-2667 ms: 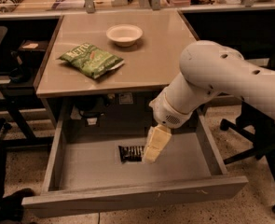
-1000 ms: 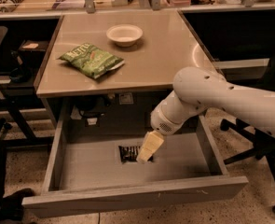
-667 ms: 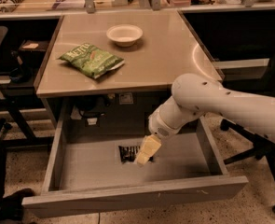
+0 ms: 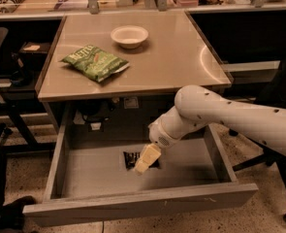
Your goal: Pick rxbar chocolate from top drawer and place on counter
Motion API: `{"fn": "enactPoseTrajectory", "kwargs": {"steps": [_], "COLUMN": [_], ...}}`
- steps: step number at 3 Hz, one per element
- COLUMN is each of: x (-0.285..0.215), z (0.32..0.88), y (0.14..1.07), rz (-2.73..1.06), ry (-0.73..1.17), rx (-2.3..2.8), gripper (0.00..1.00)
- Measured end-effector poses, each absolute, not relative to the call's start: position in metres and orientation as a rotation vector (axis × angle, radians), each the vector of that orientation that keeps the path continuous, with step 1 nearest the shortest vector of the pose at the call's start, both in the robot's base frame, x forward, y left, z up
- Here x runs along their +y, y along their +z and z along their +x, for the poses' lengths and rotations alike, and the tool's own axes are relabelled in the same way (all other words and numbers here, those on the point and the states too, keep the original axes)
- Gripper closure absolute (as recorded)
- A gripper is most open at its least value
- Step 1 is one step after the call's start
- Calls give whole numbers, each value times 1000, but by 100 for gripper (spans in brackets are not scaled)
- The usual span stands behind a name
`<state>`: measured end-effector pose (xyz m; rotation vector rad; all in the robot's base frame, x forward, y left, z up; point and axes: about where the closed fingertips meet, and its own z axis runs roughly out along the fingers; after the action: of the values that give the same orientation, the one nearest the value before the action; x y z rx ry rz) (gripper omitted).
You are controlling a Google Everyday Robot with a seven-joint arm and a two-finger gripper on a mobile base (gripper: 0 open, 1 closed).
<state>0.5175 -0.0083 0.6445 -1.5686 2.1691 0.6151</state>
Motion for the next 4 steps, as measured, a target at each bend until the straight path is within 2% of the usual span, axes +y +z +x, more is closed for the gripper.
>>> {"fn": "enactPoseTrajectory", "kwargs": {"steps": [4], "x": [4], "z": [510], "y": [606], "rz": [-1568], "ry": [717], "rx": [2118], "gripper": [0]}}
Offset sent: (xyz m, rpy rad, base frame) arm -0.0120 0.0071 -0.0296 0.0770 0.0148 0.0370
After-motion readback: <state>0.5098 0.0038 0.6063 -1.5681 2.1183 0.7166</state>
